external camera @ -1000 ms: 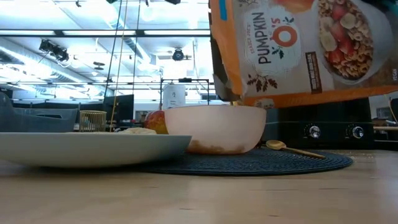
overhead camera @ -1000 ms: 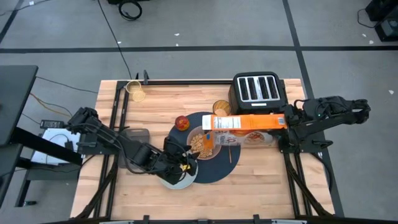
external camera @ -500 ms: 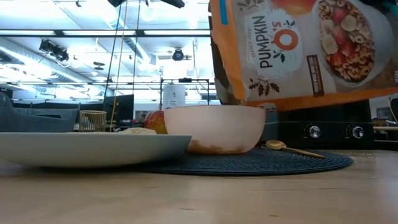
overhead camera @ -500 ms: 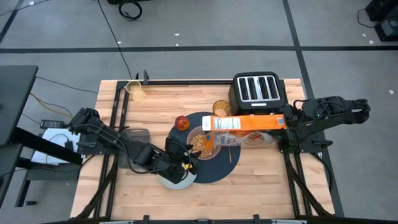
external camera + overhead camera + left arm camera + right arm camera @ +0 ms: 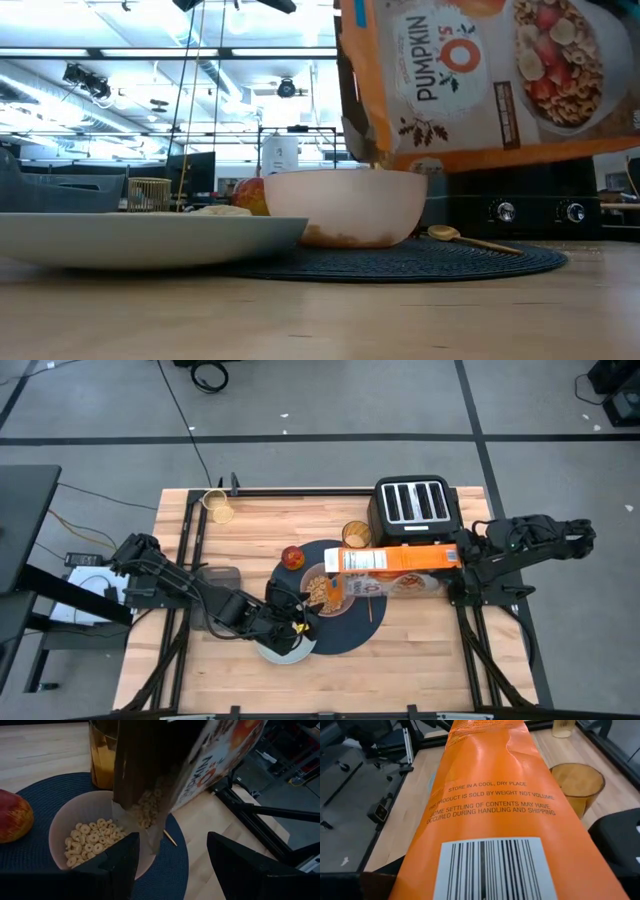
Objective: Arrange a breakfast setting
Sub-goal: Pour the cereal from the cereal box into the orange bowl
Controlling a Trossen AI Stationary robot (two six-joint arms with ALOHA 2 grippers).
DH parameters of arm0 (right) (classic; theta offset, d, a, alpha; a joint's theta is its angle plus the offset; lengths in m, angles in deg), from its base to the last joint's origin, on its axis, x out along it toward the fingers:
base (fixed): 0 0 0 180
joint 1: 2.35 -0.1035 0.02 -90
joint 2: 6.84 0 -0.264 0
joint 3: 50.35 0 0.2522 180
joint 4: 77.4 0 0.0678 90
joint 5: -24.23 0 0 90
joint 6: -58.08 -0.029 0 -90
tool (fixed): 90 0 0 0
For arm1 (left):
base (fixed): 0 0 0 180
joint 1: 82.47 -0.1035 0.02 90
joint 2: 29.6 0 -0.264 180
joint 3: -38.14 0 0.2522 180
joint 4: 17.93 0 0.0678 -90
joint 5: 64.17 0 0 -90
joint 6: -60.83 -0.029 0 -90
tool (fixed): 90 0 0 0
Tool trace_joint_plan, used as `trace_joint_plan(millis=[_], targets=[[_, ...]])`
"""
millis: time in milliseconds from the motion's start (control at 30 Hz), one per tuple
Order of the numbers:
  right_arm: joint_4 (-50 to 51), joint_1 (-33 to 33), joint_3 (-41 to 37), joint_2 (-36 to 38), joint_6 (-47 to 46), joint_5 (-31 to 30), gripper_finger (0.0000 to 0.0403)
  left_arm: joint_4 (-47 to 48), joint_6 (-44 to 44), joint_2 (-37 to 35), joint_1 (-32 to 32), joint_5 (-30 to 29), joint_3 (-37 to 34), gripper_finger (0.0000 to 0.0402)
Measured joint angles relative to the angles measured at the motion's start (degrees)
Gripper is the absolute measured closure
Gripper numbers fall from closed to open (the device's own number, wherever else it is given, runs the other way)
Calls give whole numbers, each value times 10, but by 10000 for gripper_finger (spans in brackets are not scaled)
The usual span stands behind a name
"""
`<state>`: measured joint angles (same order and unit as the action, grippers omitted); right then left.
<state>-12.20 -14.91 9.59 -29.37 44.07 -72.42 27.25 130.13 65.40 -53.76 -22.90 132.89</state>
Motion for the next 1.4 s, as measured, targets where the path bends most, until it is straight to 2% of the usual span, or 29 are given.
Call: trace_joint_plan(millis=[867, 1167, 1400], targets=[[0, 3, 11, 0, -1, -2, 114, 0, 1, 0, 0, 5, 0, 164], [43, 4, 19, -28, 1, 9, 114, 0, 2, 0, 0, 6, 0, 164], [1, 4, 18, -36, 10, 16, 114, 1, 5, 0, 0, 6, 0, 164]])
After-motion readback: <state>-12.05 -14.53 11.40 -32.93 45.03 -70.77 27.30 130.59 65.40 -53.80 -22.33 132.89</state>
